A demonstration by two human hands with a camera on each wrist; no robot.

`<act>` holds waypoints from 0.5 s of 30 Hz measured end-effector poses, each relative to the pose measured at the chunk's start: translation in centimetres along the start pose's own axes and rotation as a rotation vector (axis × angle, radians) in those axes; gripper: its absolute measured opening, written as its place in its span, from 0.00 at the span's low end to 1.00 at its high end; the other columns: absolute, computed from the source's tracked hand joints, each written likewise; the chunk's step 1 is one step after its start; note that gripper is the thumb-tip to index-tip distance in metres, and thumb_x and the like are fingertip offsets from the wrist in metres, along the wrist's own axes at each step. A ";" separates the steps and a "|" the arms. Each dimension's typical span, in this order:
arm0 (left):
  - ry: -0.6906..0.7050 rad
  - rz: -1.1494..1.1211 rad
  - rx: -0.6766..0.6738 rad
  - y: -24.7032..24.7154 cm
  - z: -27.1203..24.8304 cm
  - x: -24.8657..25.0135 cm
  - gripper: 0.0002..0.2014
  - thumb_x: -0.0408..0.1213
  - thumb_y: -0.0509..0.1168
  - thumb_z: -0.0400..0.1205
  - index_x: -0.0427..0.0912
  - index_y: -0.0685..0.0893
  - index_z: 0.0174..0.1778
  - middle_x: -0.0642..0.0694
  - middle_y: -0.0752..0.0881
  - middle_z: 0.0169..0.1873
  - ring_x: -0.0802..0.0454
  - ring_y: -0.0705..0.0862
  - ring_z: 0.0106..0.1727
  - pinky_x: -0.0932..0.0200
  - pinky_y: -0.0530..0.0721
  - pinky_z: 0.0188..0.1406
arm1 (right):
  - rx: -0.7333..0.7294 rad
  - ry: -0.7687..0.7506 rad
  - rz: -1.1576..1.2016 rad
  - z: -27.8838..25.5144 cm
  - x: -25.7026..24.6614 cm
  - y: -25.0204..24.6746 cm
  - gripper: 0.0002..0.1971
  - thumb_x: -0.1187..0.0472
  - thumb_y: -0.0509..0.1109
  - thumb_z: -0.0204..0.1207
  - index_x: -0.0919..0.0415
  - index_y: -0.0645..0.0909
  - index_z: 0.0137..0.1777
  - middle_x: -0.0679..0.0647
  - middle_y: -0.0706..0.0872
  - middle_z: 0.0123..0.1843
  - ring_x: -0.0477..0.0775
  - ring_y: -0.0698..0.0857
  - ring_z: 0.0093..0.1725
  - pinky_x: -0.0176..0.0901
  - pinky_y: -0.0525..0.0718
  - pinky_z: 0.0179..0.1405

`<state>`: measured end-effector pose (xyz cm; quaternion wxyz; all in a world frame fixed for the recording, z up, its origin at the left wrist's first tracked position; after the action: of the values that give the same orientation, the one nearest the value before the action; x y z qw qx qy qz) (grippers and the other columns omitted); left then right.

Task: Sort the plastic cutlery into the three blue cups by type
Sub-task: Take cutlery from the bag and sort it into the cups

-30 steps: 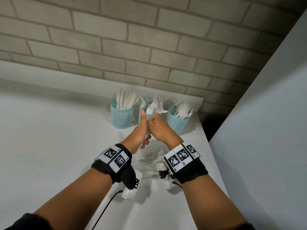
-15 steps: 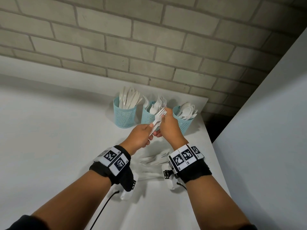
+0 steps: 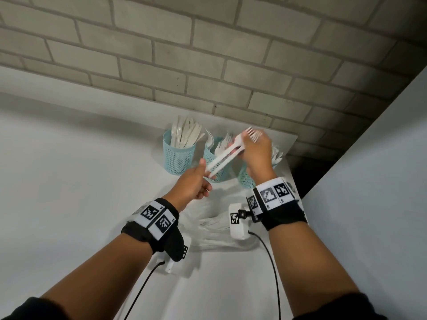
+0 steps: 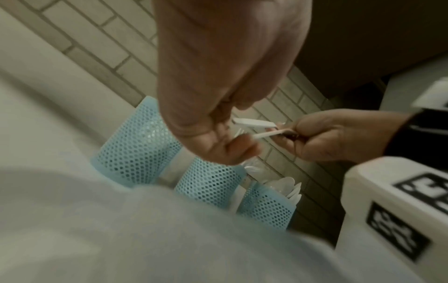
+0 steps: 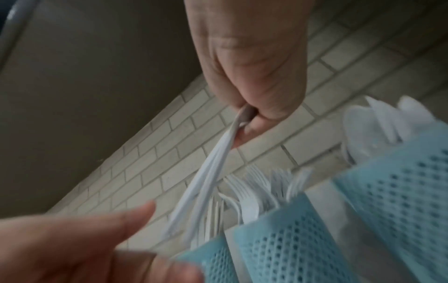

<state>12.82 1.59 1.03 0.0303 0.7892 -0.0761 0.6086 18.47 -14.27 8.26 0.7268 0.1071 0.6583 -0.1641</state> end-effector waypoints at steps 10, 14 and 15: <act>0.010 0.850 -0.119 -1.7 -0.6 -2.9 0.04 0.40 0.70 0.76 0.54 0.81 0.39 0.47 0.80 0.55 0.46 0.79 0.61 0.58 0.75 0.59 | 0.236 -0.486 -0.121 1.1 -4.6 0.8 0.08 0.62 0.56 0.85 0.63 0.75 0.54 0.55 0.83 0.42 0.61 0.88 0.41 0.44 0.87 0.35; -0.007 0.904 -0.171 -1.5 -0.9 -3.7 0.10 0.30 0.65 0.79 0.45 0.87 0.52 0.49 0.80 0.61 0.52 0.78 0.65 0.67 0.71 0.53 | 0.155 -0.503 -0.318 1.2 -2.6 2.7 0.13 0.61 0.54 0.86 0.66 0.77 0.60 0.63 0.86 0.46 0.60 0.85 0.44 0.42 0.79 0.39; -0.022 0.904 -0.179 -1.5 -0.9 -3.9 0.12 0.29 0.64 0.79 0.45 0.88 0.52 0.49 0.80 0.63 0.52 0.78 0.65 0.67 0.71 0.53 | 0.129 -0.505 -0.394 1.2 -2.2 3.1 0.14 0.62 0.53 0.86 0.67 0.77 0.61 0.65 0.84 0.51 0.61 0.83 0.48 0.40 0.75 0.43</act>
<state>11.20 3.51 -2.39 -0.1711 0.6776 -0.4654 0.5431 20.55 -11.66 10.34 0.8130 -0.0206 0.4536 -0.3645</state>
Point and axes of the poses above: each hand's wrist, its own z-axis towards the middle knuckle, its own y-axis out of the palm, x = y × z, the point moved 8 cm from there along z, towards the middle knuckle
